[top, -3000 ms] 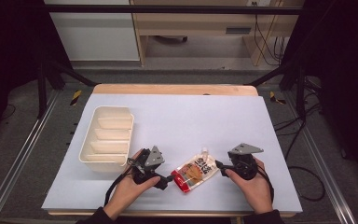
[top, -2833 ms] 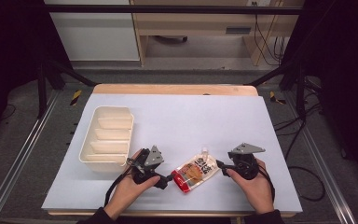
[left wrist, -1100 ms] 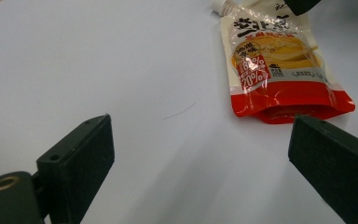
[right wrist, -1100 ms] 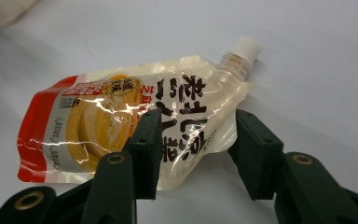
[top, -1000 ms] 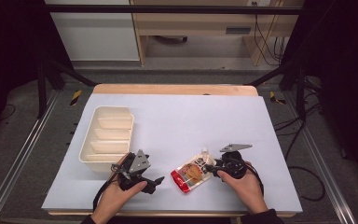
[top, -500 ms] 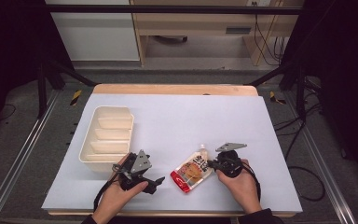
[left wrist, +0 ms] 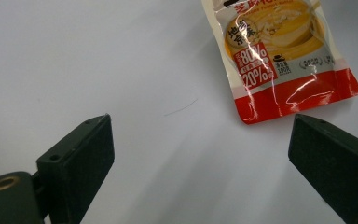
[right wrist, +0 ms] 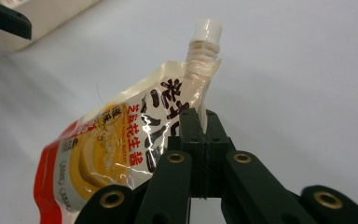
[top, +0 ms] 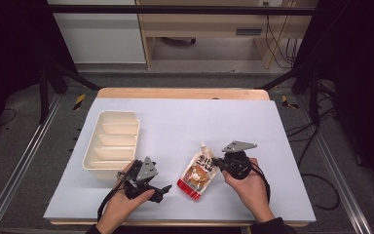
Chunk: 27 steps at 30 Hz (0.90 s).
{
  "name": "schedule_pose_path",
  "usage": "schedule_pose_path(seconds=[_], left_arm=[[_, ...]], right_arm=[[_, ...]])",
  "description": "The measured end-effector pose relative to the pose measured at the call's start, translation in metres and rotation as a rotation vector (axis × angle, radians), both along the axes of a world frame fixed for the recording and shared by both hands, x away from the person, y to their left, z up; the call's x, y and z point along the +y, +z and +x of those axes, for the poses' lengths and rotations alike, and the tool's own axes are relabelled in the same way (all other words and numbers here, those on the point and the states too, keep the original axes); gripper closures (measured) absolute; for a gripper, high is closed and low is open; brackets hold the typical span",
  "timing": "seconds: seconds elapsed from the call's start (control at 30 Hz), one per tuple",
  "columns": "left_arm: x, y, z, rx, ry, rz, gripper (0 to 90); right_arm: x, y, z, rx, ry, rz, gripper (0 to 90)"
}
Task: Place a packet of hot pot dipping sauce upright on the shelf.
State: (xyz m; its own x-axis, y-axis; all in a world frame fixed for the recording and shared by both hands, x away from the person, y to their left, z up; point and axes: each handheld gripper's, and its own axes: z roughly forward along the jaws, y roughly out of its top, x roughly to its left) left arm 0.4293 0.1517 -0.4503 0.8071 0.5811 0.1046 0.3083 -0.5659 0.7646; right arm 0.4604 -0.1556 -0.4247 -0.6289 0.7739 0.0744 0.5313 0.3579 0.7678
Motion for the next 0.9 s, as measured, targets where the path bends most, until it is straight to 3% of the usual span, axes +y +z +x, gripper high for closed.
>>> schedule_pose_path(seconds=[0.33,0.5,0.67,0.9], left_arm=[[-0.001,-0.001,0.000,0.004,0.006,-0.001,6.6],[-0.001,-0.002,0.000,0.011,0.007,0.001,6.6],[-0.001,-0.002,0.000,0.014,0.004,0.000,6.6],[0.001,-0.001,0.000,0.009,0.009,-0.004,6.6]], right_arm=[[0.009,0.027,0.017,-0.073,0.038,-0.017,90.0],[0.024,0.038,0.024,-0.105,0.066,-0.034,90.0],[0.036,0.044,0.024,-0.132,0.104,-0.058,90.0],[0.045,0.049,0.017,-0.156,0.159,-0.055,90.0]])
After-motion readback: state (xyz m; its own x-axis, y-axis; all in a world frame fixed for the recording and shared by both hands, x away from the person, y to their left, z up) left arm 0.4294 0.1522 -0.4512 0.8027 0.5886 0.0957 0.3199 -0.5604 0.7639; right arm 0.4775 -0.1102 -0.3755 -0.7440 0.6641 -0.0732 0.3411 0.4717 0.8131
